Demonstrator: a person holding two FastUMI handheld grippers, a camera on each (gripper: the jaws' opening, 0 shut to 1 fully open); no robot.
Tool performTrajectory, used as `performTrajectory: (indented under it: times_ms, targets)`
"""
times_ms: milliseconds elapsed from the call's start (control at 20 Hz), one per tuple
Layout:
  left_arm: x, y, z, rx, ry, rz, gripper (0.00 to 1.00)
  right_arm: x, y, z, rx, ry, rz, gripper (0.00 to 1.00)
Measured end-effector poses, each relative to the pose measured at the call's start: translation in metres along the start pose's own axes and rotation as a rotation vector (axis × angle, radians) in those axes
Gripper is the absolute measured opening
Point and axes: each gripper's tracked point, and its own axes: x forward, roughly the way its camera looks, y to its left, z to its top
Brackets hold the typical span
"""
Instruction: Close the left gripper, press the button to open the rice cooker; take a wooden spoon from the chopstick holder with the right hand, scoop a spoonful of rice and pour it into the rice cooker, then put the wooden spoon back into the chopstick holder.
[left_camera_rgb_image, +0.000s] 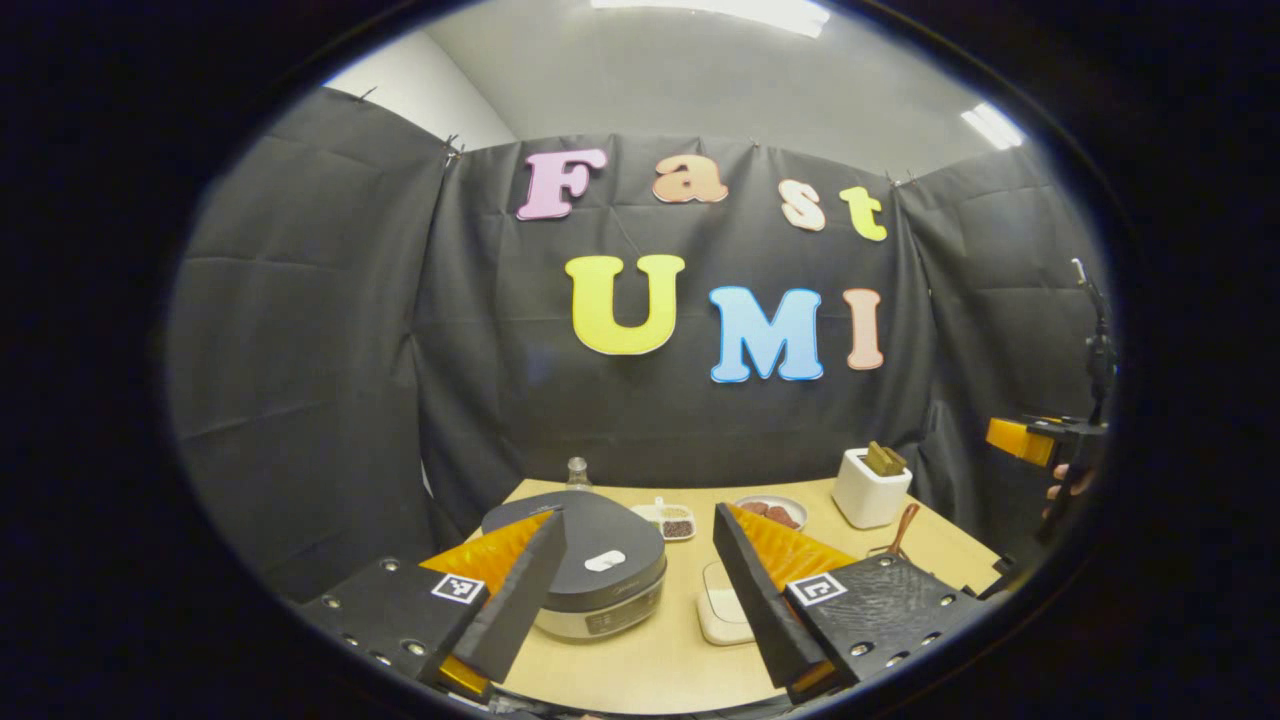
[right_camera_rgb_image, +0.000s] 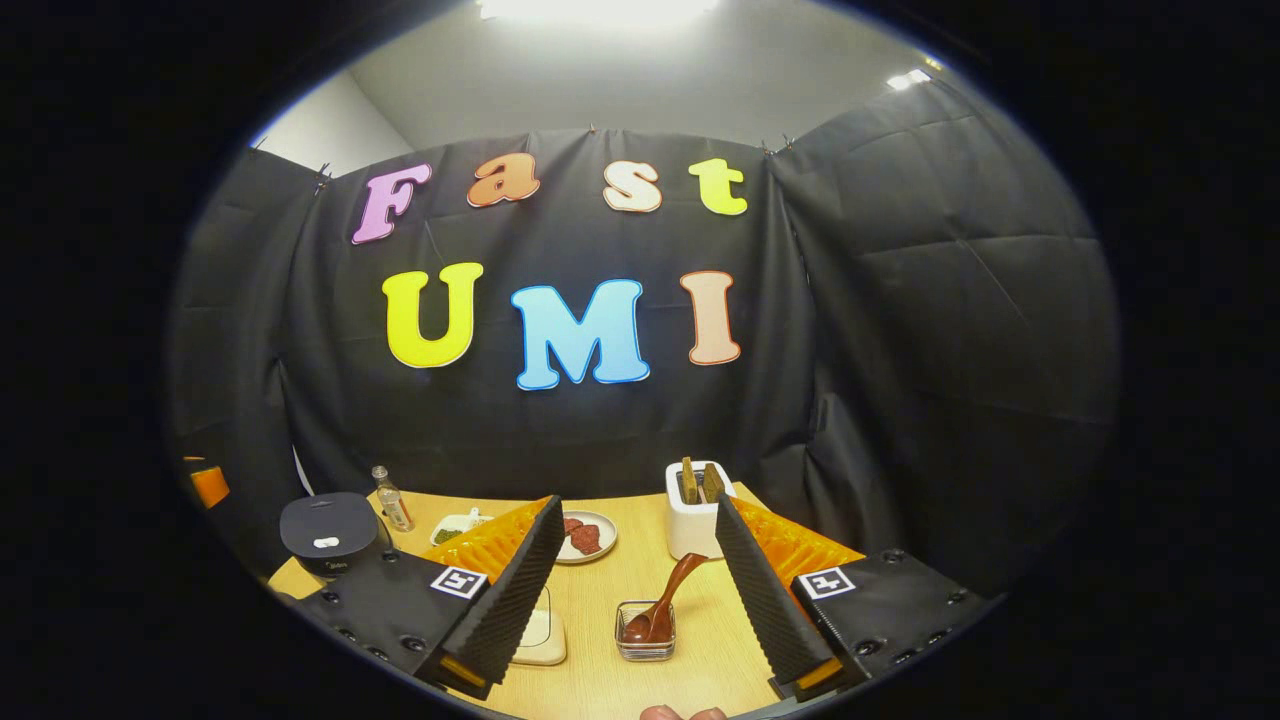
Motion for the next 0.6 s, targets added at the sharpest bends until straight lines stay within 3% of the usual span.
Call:
performTrajectory:
  times_ms: [550,600]
  targets:
    - [0.018,0.017,-0.027,-0.007,0.026,-0.056,0.92,-0.013,0.011,0.002,-0.057,0.006,-0.028,0.95]
    - [0.019,0.017,-0.027,-0.013,0.032,-0.069,0.81,-0.014,0.011,0.003,-0.062,0.009,-0.034,0.97]
